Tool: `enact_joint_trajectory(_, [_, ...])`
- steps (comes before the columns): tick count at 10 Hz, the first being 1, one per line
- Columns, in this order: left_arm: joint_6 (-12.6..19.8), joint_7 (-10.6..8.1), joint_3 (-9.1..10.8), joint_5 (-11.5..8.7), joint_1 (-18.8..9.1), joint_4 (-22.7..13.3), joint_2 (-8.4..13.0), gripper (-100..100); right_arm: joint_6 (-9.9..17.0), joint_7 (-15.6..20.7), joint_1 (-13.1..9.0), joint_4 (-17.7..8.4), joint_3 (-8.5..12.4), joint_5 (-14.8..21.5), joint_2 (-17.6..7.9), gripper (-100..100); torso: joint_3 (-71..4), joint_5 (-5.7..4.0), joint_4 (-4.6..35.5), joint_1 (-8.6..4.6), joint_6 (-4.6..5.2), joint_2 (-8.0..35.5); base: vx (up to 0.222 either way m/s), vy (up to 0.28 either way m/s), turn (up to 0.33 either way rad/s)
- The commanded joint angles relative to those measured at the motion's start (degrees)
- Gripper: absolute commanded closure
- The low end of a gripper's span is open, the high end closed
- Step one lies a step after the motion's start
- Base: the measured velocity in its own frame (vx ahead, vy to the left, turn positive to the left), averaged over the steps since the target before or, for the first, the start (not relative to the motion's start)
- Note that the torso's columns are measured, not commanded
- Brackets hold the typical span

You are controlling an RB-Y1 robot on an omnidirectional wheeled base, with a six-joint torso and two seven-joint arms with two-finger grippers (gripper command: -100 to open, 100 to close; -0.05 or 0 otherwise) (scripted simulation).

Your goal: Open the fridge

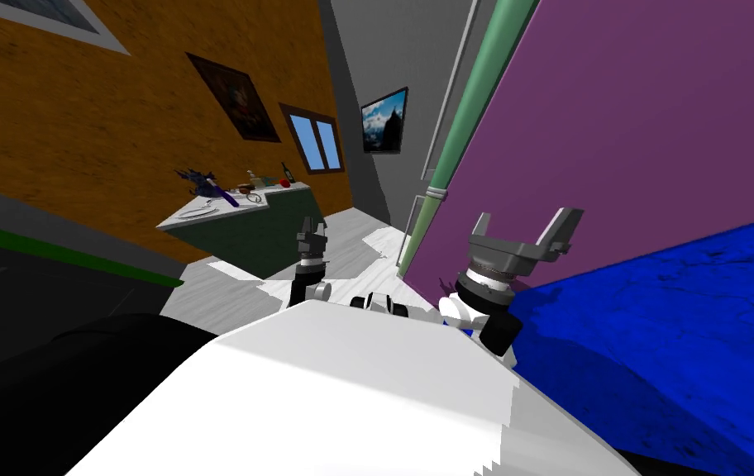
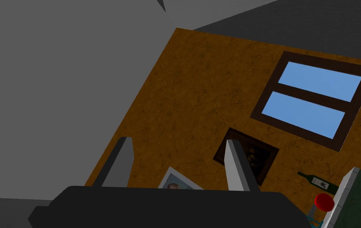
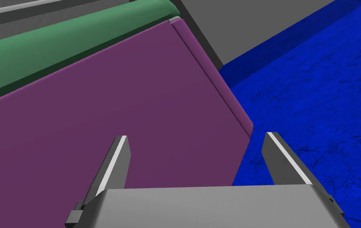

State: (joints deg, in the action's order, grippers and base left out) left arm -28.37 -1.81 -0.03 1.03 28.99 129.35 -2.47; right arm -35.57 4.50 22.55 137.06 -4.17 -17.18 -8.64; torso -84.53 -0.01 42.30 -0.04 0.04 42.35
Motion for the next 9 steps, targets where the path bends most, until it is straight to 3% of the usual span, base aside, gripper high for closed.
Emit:
enact_joint_trajectory(1, [0.0, 0.0, 0.0, 0.0, 0.0, 0.0, 0.0, 0, -3.0, -1.3, -2.7, 0.3, -0.4, -4.3, -1.5, -100, 0.0, 0.01, 0.0, 0.03, -0.04, 0.0, 0.078, -0.019, 0.257])
enact_joint_trajectory(2, [0.0, 0.0, 0.0, 0.0, 0.0, 0.0, 0.0, 0, -3.0, -1.3, -2.7, 0.3, -0.4, -5.0, -1.5, -100, -0.1, 0.01, 0.0, 0.03, -0.06, -0.1, 0.06, -0.011, 0.1])
enact_joint_trajectory(4, [0.0, 0.0, 0.0, 0.0, 0.0, 0.0, 0.0, 0, -5.9, -2.6, -5.5, 0.7, -0.9, -8.9, -2.6, -100, 0.0, 0.02, 0.0, 0.07, -0.05, -0.1, 0.065, -0.011, 0.22])
enact_joint_trajectory(7, [0.0, 0.0, 0.0, 0.0, 0.0, 0.0, 0.0, 0, -7.4, -3.3, -6.9, 0.9, -1.1, -12.6, -3.0, -100, 0.0, 0.02, 0.0, 0.06, -0.05, 0.0, 0.051, -0.01, 0.127])
enact_joint_trajectory(9, [0.0, 0.0, 0.0, 0.0, 0.0, 0.0, 0.0, 0, -10.5, -4.9, -10.0, 1.3, -1.6, -16.6, -3.6, -100, 0.0, 0.01, 0.0, 0.04, -0.05, 0.0, 0.057, -0.022, 0.244])
